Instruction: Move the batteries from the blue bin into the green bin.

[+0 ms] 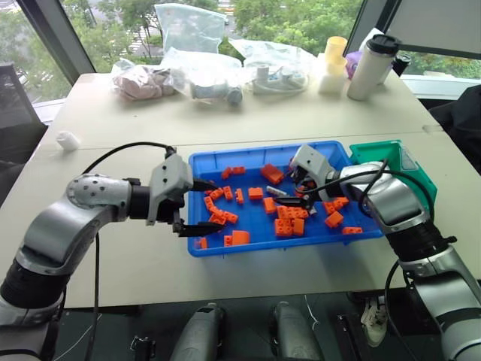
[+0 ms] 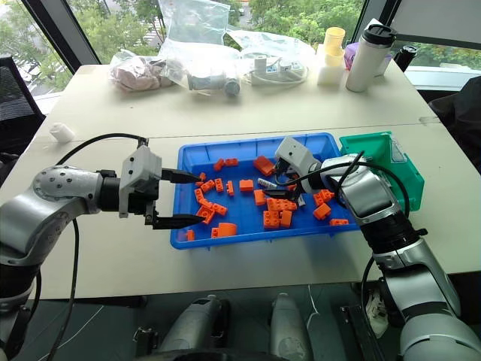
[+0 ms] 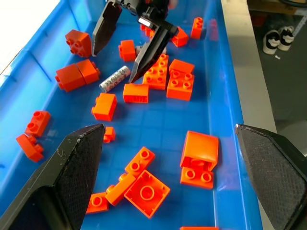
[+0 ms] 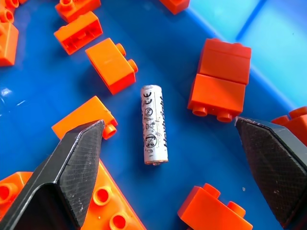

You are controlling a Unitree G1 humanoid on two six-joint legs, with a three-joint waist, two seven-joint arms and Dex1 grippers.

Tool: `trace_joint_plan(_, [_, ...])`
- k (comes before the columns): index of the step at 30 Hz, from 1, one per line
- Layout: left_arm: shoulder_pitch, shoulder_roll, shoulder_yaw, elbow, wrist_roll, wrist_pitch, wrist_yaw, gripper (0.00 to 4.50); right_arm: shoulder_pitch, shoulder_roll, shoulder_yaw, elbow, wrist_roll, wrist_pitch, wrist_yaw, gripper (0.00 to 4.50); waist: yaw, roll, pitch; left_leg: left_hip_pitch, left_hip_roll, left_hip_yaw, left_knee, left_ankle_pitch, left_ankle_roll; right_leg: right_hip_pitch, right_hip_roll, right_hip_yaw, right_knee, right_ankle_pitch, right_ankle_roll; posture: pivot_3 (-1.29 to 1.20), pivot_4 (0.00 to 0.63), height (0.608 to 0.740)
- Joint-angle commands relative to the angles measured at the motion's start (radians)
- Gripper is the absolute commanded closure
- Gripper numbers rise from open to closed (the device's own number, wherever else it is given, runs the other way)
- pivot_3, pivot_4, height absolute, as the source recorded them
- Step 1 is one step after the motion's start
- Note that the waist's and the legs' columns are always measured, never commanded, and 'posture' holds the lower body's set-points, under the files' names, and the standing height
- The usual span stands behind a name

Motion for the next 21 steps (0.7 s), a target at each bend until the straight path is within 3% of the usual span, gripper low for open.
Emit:
trace_joint_plan(1, [-0.017, -0.001, 0.011, -0.026, -0.008, 0.001, 0.007, 0.0, -0.013, 0.014, 0.017, 0.016, -0.033, -0.035, 0.004, 0.26, 0.0, 0.0, 0.0, 0.0, 0.0, 0.0, 0.0, 0.0, 0.0, 0.0, 0.0, 0.0, 0.0, 0.0, 0.0, 0.0, 0.15, 0.74])
trace_joint_plan(4, [-0.023, -0.002, 0.007, -0.02, -0.004, -0.005, 0.005, 0.0, -0.026, 0.034, 0.057, 0.063, -0.079, -0.071, 0.007, 1.28, -0.001, 0.0, 0.0, 0.0, 0.0, 0.0, 0.0, 0.0, 0.0, 0.0, 0.0, 0.0, 0.0, 0.0, 0.0, 0.0, 0.15, 0.74])
trace_joint_plan(10, [-0.031, 0.001, 0.011, -0.012, -0.003, -0.007, -0.001, 0.0, -0.03, 0.041, 0.074, 0.067, -0.107, -0.097, 0.034, 4.45, 0.0, 0.0, 0.0, 0.0, 0.0, 0.0, 0.0, 0.001, -0.001, 0.0, 0.0, 0.0, 0.0, 0.0, 0.0, 0.0, 0.15, 0.74])
trace_joint_plan(18, [-0.024, 0.003, 0.009, -0.007, 0.0, -0.015, -0.014, 0.0, -0.036, 0.028, 0.021, 0.01, -0.102, -0.075, 0.034, 4.46, -0.001, 0.0, 0.0, 0.0, 0.0, 0.0, 0.0, 0.001, -0.001, 0.0, 0.0, 0.0, 0.0, 0.0, 0.0, 0.0, 0.15, 0.74])
trace_joint_plan(21, [-0.048, -0.037, 0.01, 0.037, -0.005, -0.036, -0.01, 0.0, -0.06, 0.017, -0.137, -0.056, -0.042, 0.046, -0.038, 4.46, 0.002, 0.0, 0.0, 0.0, 0.0, 0.0, 0.0, 0.001, -0.001, 0.0, 0.0, 0.0, 0.0, 0.0, 0.0, 0.0, 0.15, 0.74])
